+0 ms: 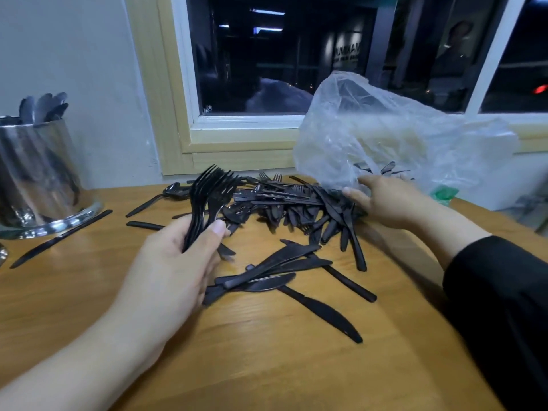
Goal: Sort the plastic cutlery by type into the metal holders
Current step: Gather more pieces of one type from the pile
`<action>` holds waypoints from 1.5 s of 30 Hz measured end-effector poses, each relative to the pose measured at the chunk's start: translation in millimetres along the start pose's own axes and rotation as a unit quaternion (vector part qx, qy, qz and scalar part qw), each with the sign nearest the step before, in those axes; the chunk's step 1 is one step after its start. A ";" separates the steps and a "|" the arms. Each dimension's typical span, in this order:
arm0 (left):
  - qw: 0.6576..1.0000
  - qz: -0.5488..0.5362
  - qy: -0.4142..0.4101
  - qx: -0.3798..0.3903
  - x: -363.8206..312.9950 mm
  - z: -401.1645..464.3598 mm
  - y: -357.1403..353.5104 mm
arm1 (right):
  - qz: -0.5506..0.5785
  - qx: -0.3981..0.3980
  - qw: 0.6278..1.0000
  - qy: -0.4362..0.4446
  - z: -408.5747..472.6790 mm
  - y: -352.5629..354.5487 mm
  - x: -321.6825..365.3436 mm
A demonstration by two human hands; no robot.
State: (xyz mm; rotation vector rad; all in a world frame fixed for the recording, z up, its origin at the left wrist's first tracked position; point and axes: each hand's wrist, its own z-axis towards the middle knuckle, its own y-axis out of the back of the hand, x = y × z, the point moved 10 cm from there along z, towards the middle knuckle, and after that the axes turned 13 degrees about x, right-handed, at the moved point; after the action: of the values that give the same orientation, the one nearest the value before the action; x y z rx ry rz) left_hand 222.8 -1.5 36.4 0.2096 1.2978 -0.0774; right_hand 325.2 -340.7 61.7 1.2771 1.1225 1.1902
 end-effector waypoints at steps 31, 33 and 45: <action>1.000 0.007 -0.006 0.000 -0.7 -2.7 -2.0 | -0.118 -0.098 0.985 0.079 12.4 -9.4 10.7; 1.000 0.006 -0.004 -0.001 0.3 -2.5 -2.2 | -0.122 -0.047 0.990 0.052 21.3 -20.9 1.7; 0.999 0.027 -0.027 0.005 -6.1 -2.8 -1.8 | -0.180 -0.011 0.976 0.122 -15.7 -26.2 85.4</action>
State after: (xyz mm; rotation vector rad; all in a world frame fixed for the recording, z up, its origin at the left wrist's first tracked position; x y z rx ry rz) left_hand 218.1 -3.0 41.4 0.2496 1.2384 -0.0427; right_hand 316.4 -253.1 39.8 0.8767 1.4455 1.0964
